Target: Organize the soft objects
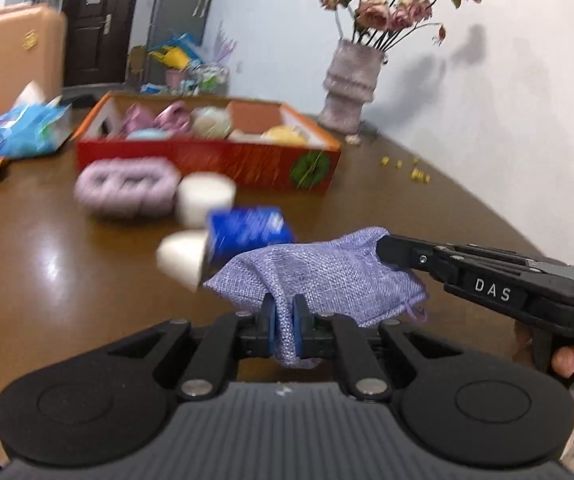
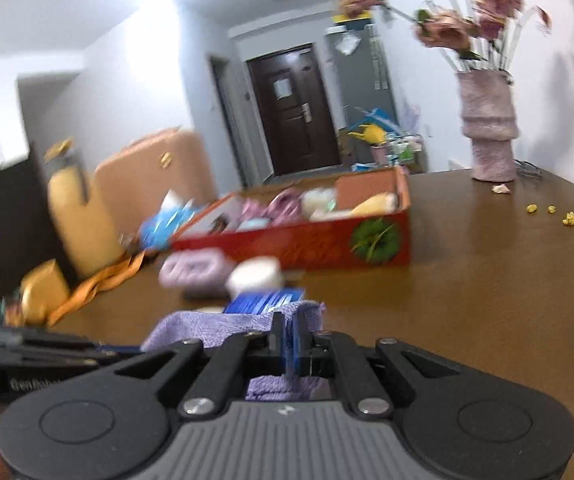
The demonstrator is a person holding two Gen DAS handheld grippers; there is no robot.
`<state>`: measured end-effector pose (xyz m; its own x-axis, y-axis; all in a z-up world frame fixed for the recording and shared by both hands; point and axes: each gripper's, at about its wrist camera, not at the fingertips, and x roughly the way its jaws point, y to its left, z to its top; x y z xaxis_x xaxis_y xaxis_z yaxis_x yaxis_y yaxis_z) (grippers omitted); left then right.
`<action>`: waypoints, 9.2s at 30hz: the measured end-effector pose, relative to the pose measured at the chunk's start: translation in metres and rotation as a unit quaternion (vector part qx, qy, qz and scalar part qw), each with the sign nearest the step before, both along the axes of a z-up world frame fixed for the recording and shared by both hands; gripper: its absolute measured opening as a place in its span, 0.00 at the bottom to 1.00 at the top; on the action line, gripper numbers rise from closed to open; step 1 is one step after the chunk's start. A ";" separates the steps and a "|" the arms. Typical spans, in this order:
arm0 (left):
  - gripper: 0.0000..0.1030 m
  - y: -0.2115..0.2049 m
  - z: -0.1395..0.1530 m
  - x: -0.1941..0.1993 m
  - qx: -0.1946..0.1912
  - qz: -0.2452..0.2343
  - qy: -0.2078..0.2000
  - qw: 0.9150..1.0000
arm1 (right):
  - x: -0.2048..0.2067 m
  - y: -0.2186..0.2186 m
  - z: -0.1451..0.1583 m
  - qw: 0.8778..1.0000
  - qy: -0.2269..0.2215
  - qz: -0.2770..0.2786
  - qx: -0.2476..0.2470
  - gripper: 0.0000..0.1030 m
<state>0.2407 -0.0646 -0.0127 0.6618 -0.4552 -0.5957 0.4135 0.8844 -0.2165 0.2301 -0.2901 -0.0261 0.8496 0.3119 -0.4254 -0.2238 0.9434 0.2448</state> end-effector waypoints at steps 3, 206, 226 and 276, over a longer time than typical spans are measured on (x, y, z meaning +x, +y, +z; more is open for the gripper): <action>0.09 0.017 -0.011 -0.028 0.011 0.011 0.008 1.000 | -0.023 0.016 -0.012 1.000 0.026 0.014 0.005 0.03; 0.12 0.004 0.096 0.137 -0.054 0.021 -0.038 0.998 | 0.084 0.006 0.089 0.999 -0.031 0.022 0.007 0.07; 0.20 -0.049 -0.001 0.378 0.000 0.083 0.118 0.989 | 0.365 -0.015 0.016 0.984 0.175 -0.046 0.000 0.16; 1.00 0.076 0.035 -0.113 0.037 0.140 -0.209 0.967 | -0.132 0.031 0.023 0.988 -0.126 -0.058 -0.074 0.94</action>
